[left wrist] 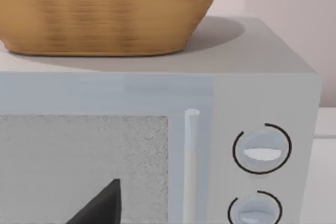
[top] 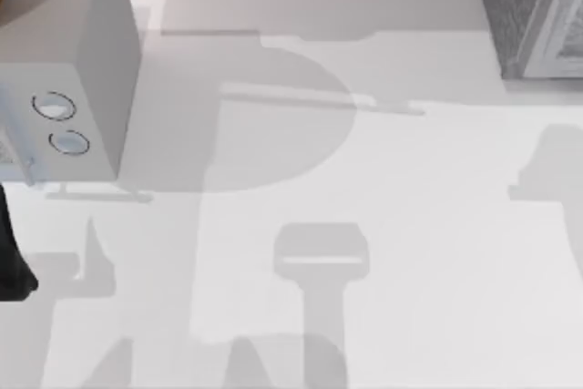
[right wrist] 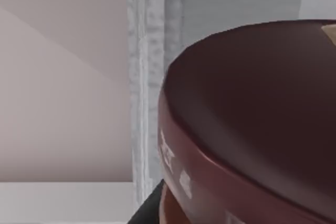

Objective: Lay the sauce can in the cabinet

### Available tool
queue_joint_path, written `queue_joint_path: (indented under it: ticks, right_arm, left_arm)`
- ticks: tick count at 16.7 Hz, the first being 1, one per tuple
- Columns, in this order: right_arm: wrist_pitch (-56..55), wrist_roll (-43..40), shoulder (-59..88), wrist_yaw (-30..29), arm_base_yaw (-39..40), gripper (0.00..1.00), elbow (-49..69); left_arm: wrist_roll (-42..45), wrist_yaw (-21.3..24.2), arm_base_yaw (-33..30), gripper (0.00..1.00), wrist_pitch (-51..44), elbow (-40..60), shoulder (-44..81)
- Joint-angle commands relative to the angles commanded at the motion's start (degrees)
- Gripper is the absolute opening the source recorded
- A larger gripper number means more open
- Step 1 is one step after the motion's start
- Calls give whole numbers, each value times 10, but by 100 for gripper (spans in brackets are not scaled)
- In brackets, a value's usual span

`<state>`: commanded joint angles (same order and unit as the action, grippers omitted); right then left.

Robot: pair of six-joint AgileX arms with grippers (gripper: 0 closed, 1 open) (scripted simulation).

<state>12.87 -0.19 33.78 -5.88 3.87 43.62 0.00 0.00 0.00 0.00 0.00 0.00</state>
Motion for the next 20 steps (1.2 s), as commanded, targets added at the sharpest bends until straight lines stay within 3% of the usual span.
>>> queue_joint_path:
  ticks: [7, 11, 15, 20]
  right_arm:
    - [110, 6, 280, -40, 40, 0, 404]
    - [152, 9, 389, -51, 61, 0, 565]
    - [168, 12, 436, -56, 71, 0, 631]
    - [167, 13, 435, -56, 69, 0, 630]
  left_arm:
    - [0, 0, 0, 100, 0, 0, 0]
    - [0, 0, 0, 100, 0, 0, 0]
    - [0, 0, 0, 100, 0, 0, 0]
    - [0, 0, 0, 100, 0, 0, 0]
